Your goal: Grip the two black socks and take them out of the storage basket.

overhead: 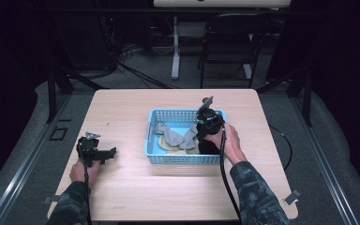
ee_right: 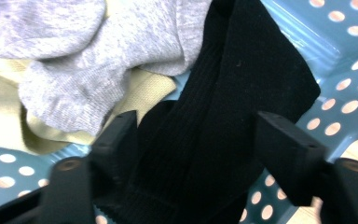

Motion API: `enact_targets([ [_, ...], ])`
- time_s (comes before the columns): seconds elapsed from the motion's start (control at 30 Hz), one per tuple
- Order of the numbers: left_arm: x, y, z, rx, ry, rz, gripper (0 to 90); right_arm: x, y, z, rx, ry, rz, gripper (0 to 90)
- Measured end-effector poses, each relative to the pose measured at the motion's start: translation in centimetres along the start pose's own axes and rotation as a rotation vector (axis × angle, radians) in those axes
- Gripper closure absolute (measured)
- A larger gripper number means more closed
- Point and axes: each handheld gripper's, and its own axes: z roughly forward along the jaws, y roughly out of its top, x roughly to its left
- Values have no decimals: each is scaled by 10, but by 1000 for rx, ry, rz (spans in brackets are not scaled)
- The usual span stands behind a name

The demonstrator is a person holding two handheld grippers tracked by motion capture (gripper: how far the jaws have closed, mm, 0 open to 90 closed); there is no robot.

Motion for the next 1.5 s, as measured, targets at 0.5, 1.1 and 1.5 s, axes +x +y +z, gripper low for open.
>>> enact_targets([
  [0.5,0,0,0,0,0,0,3,-12,-3,-3,9,16,41,828],
  [1.1,0,0,0,0,0,0,3,-11,-4,-36,-89,42,47,883],
  [1.5,0,0,0,-1,0,1,3,-11,-1,-53,-109,59,32,882],
])
